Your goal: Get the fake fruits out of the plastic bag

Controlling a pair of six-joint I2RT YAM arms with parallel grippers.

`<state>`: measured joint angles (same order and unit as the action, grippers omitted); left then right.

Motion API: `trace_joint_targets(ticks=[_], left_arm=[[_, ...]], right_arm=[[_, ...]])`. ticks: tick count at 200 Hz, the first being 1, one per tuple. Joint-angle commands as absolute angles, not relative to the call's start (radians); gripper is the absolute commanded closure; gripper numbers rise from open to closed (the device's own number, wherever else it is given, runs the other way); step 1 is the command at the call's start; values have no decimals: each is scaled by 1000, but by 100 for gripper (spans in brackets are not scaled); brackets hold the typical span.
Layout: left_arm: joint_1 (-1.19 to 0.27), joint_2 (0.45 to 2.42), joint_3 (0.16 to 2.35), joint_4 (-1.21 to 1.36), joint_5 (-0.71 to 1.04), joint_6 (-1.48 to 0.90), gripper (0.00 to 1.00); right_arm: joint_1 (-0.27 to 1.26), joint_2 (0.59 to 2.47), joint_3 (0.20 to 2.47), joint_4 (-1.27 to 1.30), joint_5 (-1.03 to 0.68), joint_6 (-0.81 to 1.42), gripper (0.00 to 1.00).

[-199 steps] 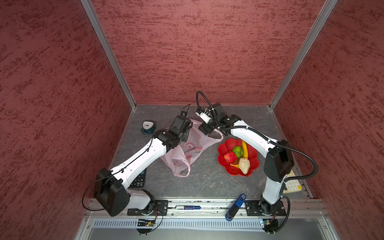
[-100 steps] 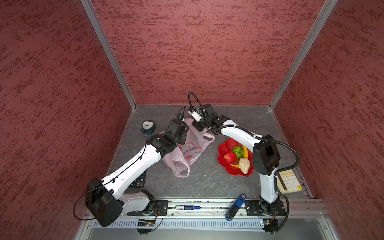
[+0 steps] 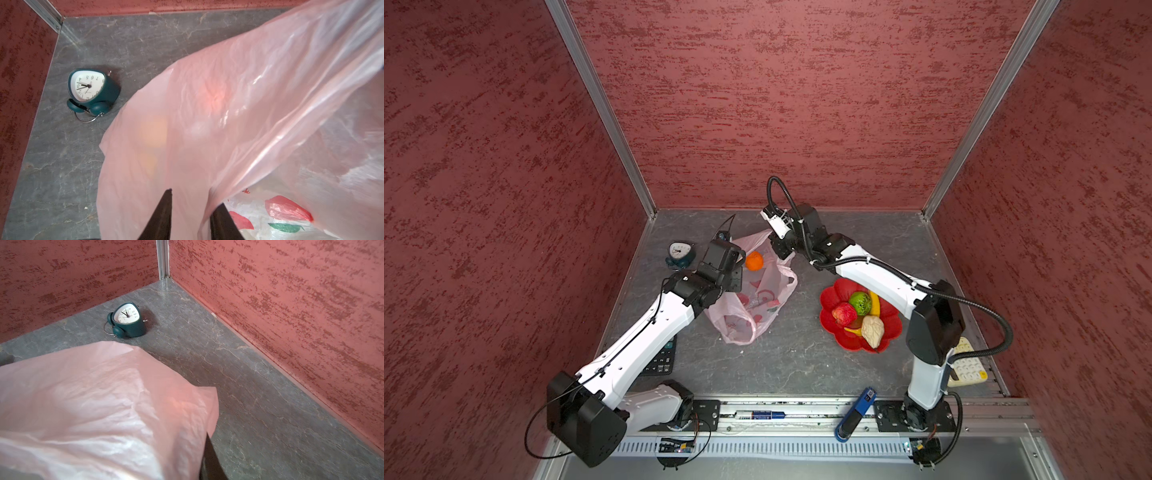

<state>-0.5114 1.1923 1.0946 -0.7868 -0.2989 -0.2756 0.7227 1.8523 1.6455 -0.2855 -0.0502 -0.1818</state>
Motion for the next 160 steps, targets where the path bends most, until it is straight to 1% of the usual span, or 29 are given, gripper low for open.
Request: trace_joint_targets(ticks=[1, 11, 29, 53, 70, 105, 120, 144, 160], left_arm=[[-512, 1186, 1124, -914, -233, -364, 49], [-522, 1186, 1127, -942, -227, -386, 41], [-545, 1186, 1129, -982, -235, -419, 30], [-579, 1207, 1133, -1046, -271, -452, 21], [-602, 1235, 1144, -1111, -338, -495, 19], [-617, 1299, 1153, -1274, -567, -688, 14], [-607, 1310, 1133, -1271, -593, -724, 10], [-584, 1304, 1085, -1232, -615, -763, 8], [-575, 1297, 1066, -1222, -654, -794, 5]], right_arm=[[764, 1802, 1601, -249, -12, -157, 86], [778, 1791, 1582, -247, -5, -142, 86], [799, 1772, 1550, -236, 26, -114, 86], [814, 1747, 1518, -216, 42, -81, 86], [819, 1725, 1497, -198, 43, -58, 86], [822, 1681, 1455, -165, 35, -25, 86], [822, 1671, 1445, -161, 37, -18, 86], [822, 1662, 1431, -160, 32, -11, 86], [821, 1656, 1419, -159, 33, -6, 86]])
